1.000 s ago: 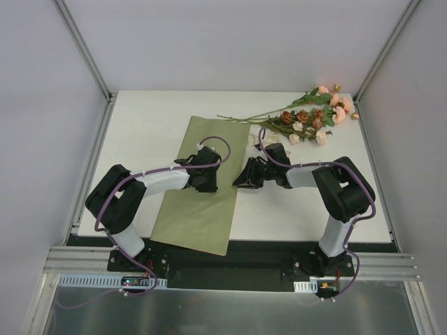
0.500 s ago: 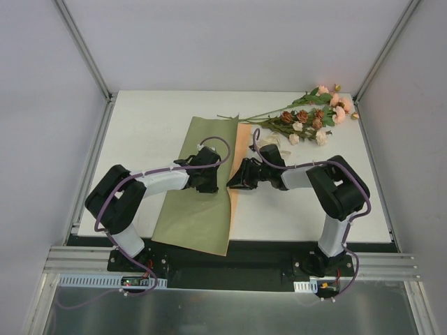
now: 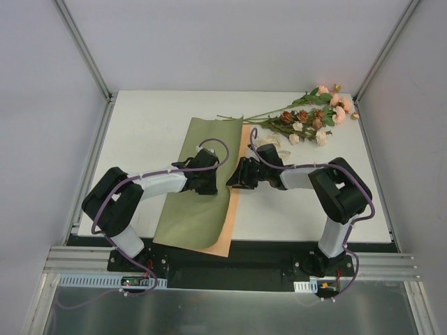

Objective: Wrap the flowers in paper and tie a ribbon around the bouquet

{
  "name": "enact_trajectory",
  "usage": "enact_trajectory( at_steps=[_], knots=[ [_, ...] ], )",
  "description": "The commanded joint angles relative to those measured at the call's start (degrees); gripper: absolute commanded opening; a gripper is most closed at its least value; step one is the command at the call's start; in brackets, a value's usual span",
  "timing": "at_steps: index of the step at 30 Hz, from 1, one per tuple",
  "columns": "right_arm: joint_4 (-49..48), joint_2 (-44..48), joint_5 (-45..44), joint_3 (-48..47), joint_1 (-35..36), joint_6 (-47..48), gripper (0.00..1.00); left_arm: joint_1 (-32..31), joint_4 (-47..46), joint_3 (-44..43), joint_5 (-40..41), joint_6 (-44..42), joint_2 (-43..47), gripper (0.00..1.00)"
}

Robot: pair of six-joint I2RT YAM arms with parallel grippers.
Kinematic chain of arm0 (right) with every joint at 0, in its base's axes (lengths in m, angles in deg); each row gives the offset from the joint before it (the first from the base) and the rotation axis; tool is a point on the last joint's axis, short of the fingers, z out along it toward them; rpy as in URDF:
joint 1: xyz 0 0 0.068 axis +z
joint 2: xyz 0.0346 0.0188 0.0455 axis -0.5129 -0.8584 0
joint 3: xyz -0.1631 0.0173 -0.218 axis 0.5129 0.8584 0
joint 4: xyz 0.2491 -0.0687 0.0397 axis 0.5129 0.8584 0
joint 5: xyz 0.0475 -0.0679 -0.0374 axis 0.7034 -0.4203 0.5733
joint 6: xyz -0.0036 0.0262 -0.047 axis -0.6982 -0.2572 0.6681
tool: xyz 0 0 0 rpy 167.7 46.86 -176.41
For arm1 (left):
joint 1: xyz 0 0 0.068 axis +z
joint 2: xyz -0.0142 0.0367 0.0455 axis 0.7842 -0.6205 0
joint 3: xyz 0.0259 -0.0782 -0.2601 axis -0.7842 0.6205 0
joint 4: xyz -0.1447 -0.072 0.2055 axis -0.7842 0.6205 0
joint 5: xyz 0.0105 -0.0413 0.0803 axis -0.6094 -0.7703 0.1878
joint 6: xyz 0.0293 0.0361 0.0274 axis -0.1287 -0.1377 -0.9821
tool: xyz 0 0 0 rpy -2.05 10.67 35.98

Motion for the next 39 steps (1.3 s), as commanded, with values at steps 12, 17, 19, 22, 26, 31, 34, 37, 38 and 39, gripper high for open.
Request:
enact_trajectory(
  at_steps=[12,17,19,22,26,31,34,37,38,39],
  knots=[
    [15.2,2.0,-15.3,-4.6,4.3,9.9,0.26,-0.2,1.0,1.6,-1.6,0.6,2.2,0.19],
    [21.0,-1.0,-21.0,-12.5,5.6,14.7,0.0,-0.3,1.9,1.9,-1.6,0.5,8.1,0.23],
    [27.6,0.8,-22.3,-15.5,5.5,16.2,0.0,-0.4,3.5,2.2,-0.9,0.4,11.8,0.36],
    [34.7,6.6,-23.8,-17.0,5.7,19.8,0.0,0.5,8.0,2.4,-1.1,-1.0,21.3,0.52],
    [46.2,9.5,-23.9,-25.5,5.5,28.3,0.01,5.0,13.0,3.3,-6.1,-2.6,35.4,0.6],
    [63.2,10.1,-22.9,-38.4,5.4,36.9,0.0,9.4,20.2,2.7,-8.2,-4.4,46.0,0.64],
    [70.5,9.2,-23.2,-46.3,5.7,37.3,0.01,10.0,22.8,0.3,-8.2,-5.0,50.1,0.65],
    [73.6,8.0,-23.5,-53.7,7.5,35.2,0.0,10.1,26.3,-2.3,-6.0,-4.9,53.9,0.65],
    [73.7,6.5,-23.6,-55.5,8.3,34.5,0.0,10.1,27.9,-2.8,-5.0,-4.8,55.8,0.65],
    [73.9,5.5,-24.3,-57.5,9.1,33.5,0.0,10.1,28.4,-3.8,-2.8,-4.7,57.0,0.65]
  ],
)
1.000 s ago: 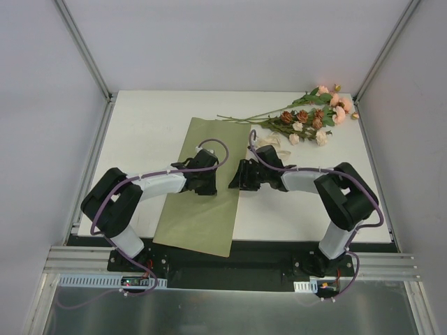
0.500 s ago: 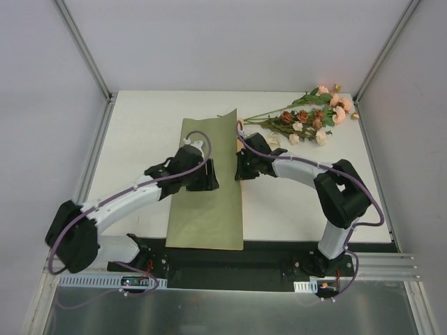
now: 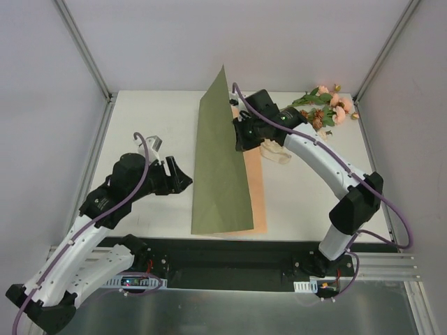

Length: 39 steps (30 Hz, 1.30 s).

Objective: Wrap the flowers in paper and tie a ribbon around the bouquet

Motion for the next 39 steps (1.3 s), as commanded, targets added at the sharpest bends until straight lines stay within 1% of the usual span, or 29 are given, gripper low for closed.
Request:
enact_trajectory(
  at_steps=[1,3,4,5,6,8,13,14,16,17,18,19,20,21,22,24,25,26,27,28,29,30,31,33,34,35,36,37,39],
  knots=[
    [9.2,-2.9,-1.3,-12.9,4.4,-1.5,0.0,0.4,6.1,-5.1,3.9,-1.5,5.2,0.65],
    [10.7,-8.6,-2.5,-18.9,5.9,-4.3,0.0,0.4,7.2,-6.9,5.3,-1.9,7.3,0.65],
    [12.5,-10.6,-2.7,-24.6,7.4,-4.8,0.0,0.4,7.6,-7.5,5.5,-1.9,8.1,0.65],
    [13.2,-12.4,-4.1,-27.7,8.2,-7.1,0.0,0.3,7.8,-8.8,5.6,-1.9,8.4,0.66],
    [13.4,-15.7,-4.9,-29.8,8.8,-8.3,0.0,0.4,8.1,-9.5,5.7,-1.9,8.7,0.65],
    [10.3,-17.7,-3.3,-31.6,10.5,-11.3,0.0,0.4,8.1,-10.9,6.4,-1.8,9.5,0.65],
    [-7.7,-24.0,3.7,-30.9,12.7,-14.6,0.01,0.3,9.5,-12.4,10.0,-2.6,11.2,0.64],
    [-14.8,-28.8,7.4,-34.4,13.8,-15.2,0.0,0.3,10.7,-13.4,12.0,-3.4,11.6,0.63],
    [-20.1,-31.5,8.8,-36.9,14.7,-16.2,0.0,0.3,11.4,-15.1,13.5,-4.0,12.1,0.64],
    [-27.1,-32.4,9.5,-36.8,15.3,-18.0,0.0,0.3,12.1,-16.0,13.9,-4.6,12.1,0.64],
    [-31.0,-34.0,9.9,-36.6,15.5,-19.1,0.02,0.4,13.5,-17.0,14.4,-4.9,11.7,0.64],
    [-38.6,-34.9,9.8,-36.4,15.7,-20.5,0.02,0.3,14.3,-19.1,15.1,-5.4,11.4,0.66],
    [-42.9,-35.9,9.7,-36.4,16.0,-23.1,0.01,0.3,15.0,-20.1,15.1,-5.5,11.0,0.67],
    [-47.8,-39.1,9.6,-36.5,16.2,-24.3,0.01,0.3,15.7,-21.7,14.8,-5.5,10.0,0.69],
    [-56.6,-41.2,8.7,-37.1,16.5,-25.5,0.02,0.3,16.1,-22.3,13.0,-5.5,9.6,0.7],
    [-62.1,-47.3,7.4,-45.4,17.6,-25.6,0.03,0.3,16.5,-23.7,11.6,-4.5,8.2,0.72],
    [-62.2,-53.4,5.7,-49.9,18.2,-25.1,0.06,0.4,16.6,-24.0,10.8,-3.5,8.0,0.72],
    [-63.1,-55.1,4.5,-52.6,18.9,-24.8,0.14,0.4,16.6,-24.2,9.6,-3.1,7.6,0.73],
    [-64.2,-55.6,3.2,-52.2,18.8,-24.7,0.28,0.4,16.7,-24.6,9.1,-2.9,7.1,0.73],
    [-66.2,-54.0,0.2,-50.1,18.8,-24.8,0.31,0.3,17.0,-24.7,8.7,-2.7,6.7,0.74],
    [-66.4,-53.0,-0.6,-48.5,18.5,-24.4,0.36,0.3,17.3,-24.8,8.8,-2.6,5.7,0.75],
    [-66.1,-52.1,-0.8,-47.1,18.3,-24.0,0.55,0.3,17.4,-24.6,9.0,-2.5,5.2,0.76],
    [-64.1,-51.7,1.1,-47.2,17.8,-23.9,0.64,0.3,17.4,-24.2,9.7,-2.1,4.6,0.77],
    [-59.6,-47.5,5.1,-46.3,15.9,-24.5,0.75,0.4,17.9,-23.0,13.7,-1.3,2.4,0.76],
    [-54.0,-45.0,5.3,-41.5,15.0,-25.3,0.77,0.4,17.9,-22.6,15.4,-0.4,1.6,0.75],
    [-50.3,-38.7,5.4,-39.0,13.1,-25.5,0.78,0.4,17.9,-22.4,17.0,-0.2,-0.2,0.73],
    [-46.3,-36.0,6.0,-37.0,12.0,-25.6,0.79,0.4,17.9,-21.5,20.5,0.3,-0.9,0.71],
    [-38.9,-33.0,6.8,-32.7,10.7,-25.7,0.79,0.4,17.0,-20.7,21.9,1.0,-1.6,0.71],
    [-34.6,-25.8,11.2,-27.0,7.0,-26.2,0.79,1.6,12.1,-18.3,20.8,0.4,-4.9,0.71]
  ],
)
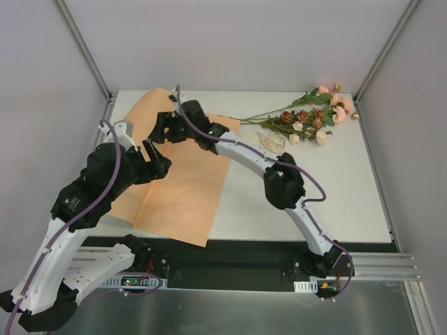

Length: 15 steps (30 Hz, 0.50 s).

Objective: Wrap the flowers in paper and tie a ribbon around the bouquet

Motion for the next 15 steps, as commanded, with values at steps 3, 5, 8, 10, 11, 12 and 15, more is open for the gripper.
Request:
enact_trajectory(
  at_steps=[3,5,8,10,11,12,15],
  knots=[
    [15.1,26.5,11.3,19.9,-12.2,-2.0,0.77,7.1,-9.6,4.7,-2.0,1.6,-12.5,0.71],
    [18.3,30.4,12.0,28.7,-14.2,1.3,0.76,10.7,-12.4,5.7,-12.3,2.5,-19.9,0.72],
    [18.6,36.3,10.1,38.3,-15.5,6.4,0.77,13.7,-16.0,5.6,-15.2,2.5,-30.1,0.7],
    [18.5,36.8,12.4,40.6,-16.2,7.7,0.77,15.9,-17.5,5.1,-14.5,3.2,-36.3,0.68],
    [18.5,36.5,13.7,41.5,-16.4,8.2,0.76,16.6,-18.1,4.8,-14.6,3.7,-38.1,0.66],
    [18.3,35.6,16.2,41.3,-16.3,9.4,0.74,17.3,-18.7,4.8,-14.0,4.4,-39.9,0.64],
    [18.6,31.0,17.5,38.9,-15.2,12.7,0.67,21.1,-20.0,5.5,-12.9,7.7,-44.7,0.57]
  ],
)
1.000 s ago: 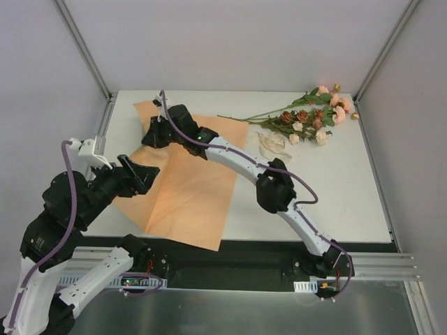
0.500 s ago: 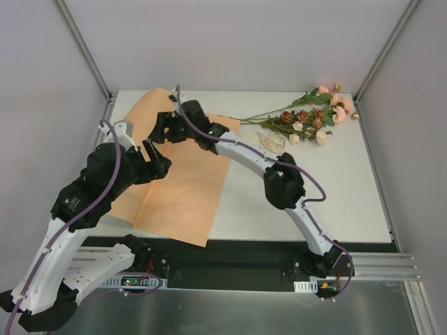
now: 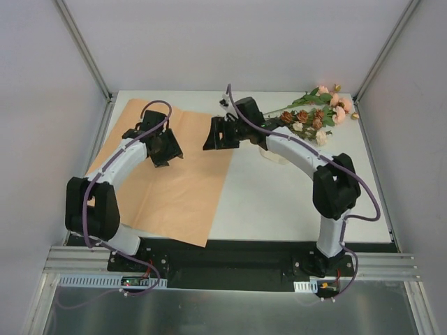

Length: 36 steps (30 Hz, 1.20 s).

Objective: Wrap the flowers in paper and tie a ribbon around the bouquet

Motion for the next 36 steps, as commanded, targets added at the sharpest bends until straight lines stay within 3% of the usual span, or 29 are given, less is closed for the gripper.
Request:
enact_trajectory(
  at_steps=[1,4,8,18,22,26,30,36],
  knots=[
    [2.2,-7.5,4.7,-2.5,2.9,7.3,0.63,4.6,-6.0,1.1,0.1,4.9,-2.8,0.57],
    [8.6,-13.9,-0.3,-10.3,5.2,11.4,0.53,6.1,-8.3,2.8,2.9,5.6,-7.2,0.53],
    [11.8,-17.5,-7.5,-13.6,6.3,11.5,0.51,6.3,-8.3,2.8,1.4,5.2,-13.0,0.52],
    [3.9,-15.9,-16.6,1.3,8.4,2.4,0.51,6.3,-8.3,6.3,4.2,7.6,-14.4,0.52],
    [4.4,-15.6,-18.5,3.5,8.8,1.3,0.5,6.3,-7.7,3.6,1.5,7.4,-16.8,0.52],
    [1.8,-10.4,-20.0,11.7,9.5,-2.2,0.5,6.3,-6.6,1.0,0.9,6.8,-19.2,0.53],
    [-2.8,-5.0,-18.5,22.7,12.3,-6.6,0.49,6.3,-5.2,-2.3,-0.7,5.7,-23.4,0.53],
    [-6.3,-1.0,-15.2,25.9,15.3,-10.1,0.5,6.3,-4.4,-4.9,-2.8,2.8,-25.7,0.55]
  ],
)
